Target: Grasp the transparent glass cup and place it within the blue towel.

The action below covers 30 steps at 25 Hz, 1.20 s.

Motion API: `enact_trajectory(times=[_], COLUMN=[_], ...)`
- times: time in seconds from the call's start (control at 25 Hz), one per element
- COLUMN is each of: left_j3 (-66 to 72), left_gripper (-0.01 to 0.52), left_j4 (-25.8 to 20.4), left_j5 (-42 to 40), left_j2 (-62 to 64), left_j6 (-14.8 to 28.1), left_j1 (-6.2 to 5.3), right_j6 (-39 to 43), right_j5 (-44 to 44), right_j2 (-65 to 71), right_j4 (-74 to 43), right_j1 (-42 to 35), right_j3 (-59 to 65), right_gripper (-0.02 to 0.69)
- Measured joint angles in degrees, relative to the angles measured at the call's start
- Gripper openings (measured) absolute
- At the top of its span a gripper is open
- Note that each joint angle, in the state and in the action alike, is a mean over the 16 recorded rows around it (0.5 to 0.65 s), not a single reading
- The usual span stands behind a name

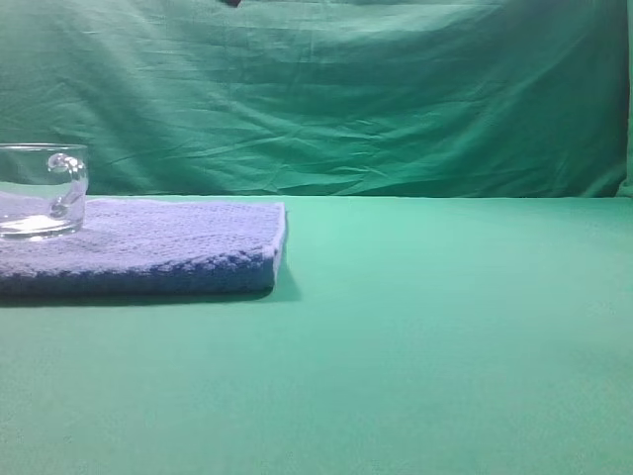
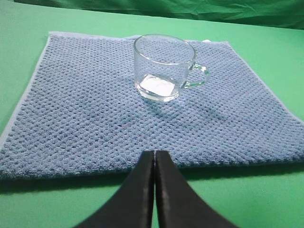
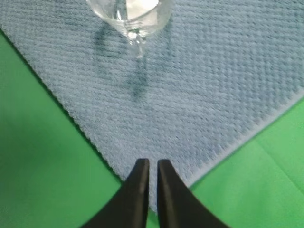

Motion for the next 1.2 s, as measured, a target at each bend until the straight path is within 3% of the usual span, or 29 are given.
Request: enact_trajectory(times=[0.36, 0.6, 0.92, 1.2], left_j3=[0.0, 0.0, 0.0, 0.0], left_gripper=[0.0, 0.0, 0.0, 0.0], left_j4=[0.0, 0.0, 0.0, 0.0], left_j5=[0.0, 0.0, 0.0, 0.0], left_j2=[0.0, 0.0, 0.0, 0.0], left_j6=[0.0, 0.0, 0.0, 0.0], left_j1=[0.0, 0.0, 0.0, 0.03], right_j6=[0.9, 1.0, 1.2, 1.5], right_j5=[-9.5, -11.1, -11.8, -18.0], right_j2=[-21.8, -31.5, -36.3, -38.3], right_j4=[0.9, 0.7, -2.8, -7.1], right_j1=[-0.1, -0.1, -0.1, -2.4], right_j3=[26.9, 39.9, 46.0, 46.2], right_gripper=[0.0, 0.0, 0.0, 0.0])
